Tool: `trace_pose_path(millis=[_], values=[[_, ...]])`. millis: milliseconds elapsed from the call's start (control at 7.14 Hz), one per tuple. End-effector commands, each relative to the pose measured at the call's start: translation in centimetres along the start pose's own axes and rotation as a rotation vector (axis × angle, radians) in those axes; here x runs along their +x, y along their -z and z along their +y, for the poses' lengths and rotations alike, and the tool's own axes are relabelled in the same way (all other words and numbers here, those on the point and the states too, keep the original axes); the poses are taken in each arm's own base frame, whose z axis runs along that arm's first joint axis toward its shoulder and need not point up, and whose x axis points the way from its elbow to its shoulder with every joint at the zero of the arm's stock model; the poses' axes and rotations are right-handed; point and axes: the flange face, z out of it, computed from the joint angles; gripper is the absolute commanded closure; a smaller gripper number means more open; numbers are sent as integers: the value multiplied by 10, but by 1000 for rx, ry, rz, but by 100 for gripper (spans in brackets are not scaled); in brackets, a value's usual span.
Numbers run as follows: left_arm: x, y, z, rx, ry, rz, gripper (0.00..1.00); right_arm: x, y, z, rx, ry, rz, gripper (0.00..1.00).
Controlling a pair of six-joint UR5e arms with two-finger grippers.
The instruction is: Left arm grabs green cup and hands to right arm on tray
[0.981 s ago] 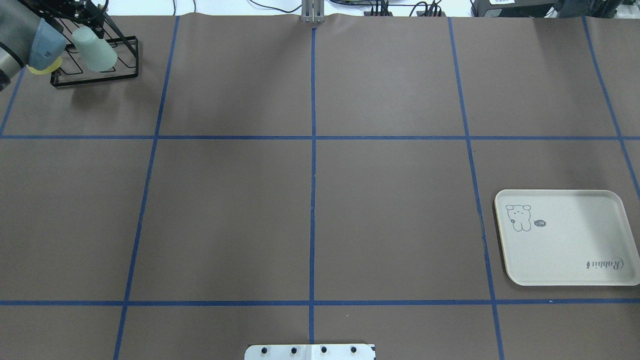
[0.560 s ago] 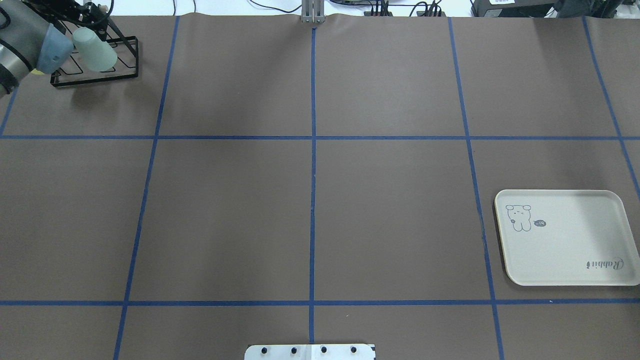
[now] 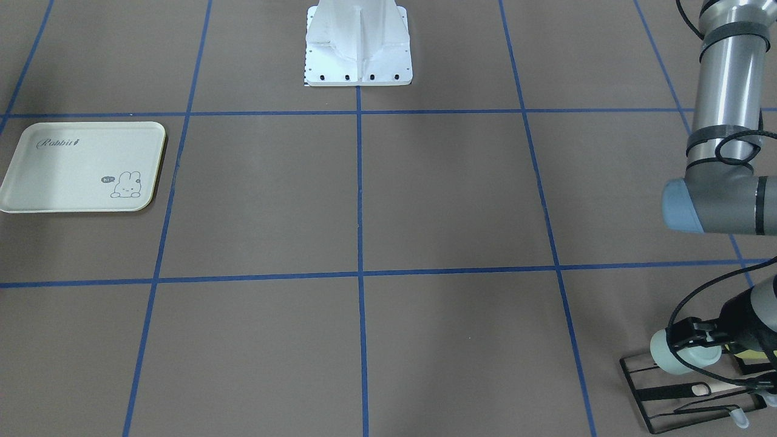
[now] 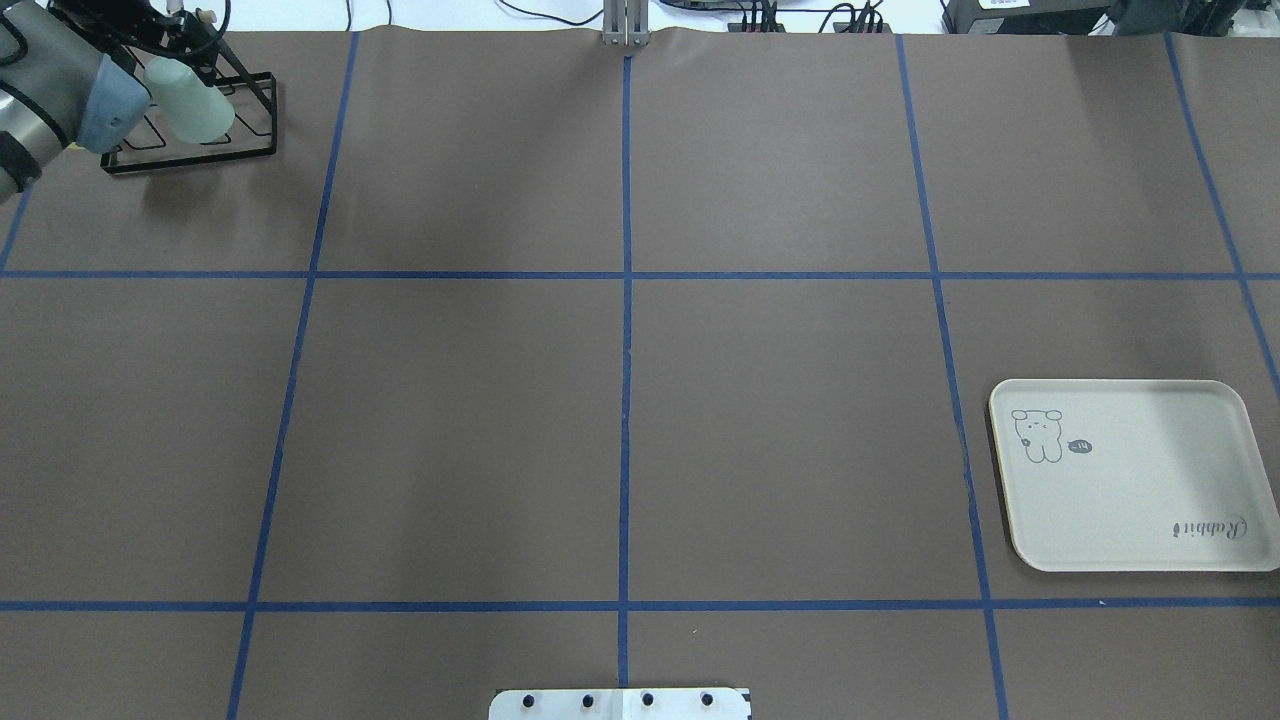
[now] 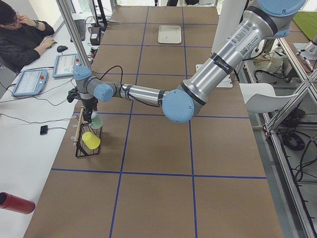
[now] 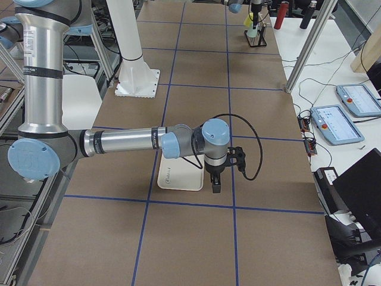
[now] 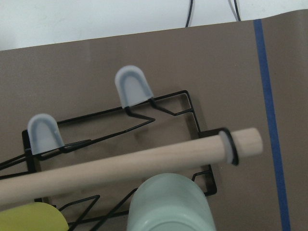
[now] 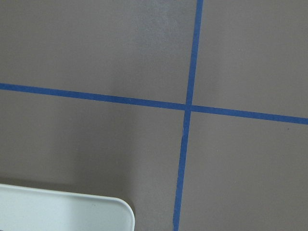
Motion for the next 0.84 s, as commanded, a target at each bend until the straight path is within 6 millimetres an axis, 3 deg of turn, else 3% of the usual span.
trace_pose_path(millis=[0,560,700], values=[[4,-1,0,5,-10,5,1,0,0,0,1,0,-1,0],[4,0,1,6,-14,6,1,0,1,-1,2,1,-2,0],[3,-1,2,5,-12,5,7,-1,1,-1,2,3,-2,0]])
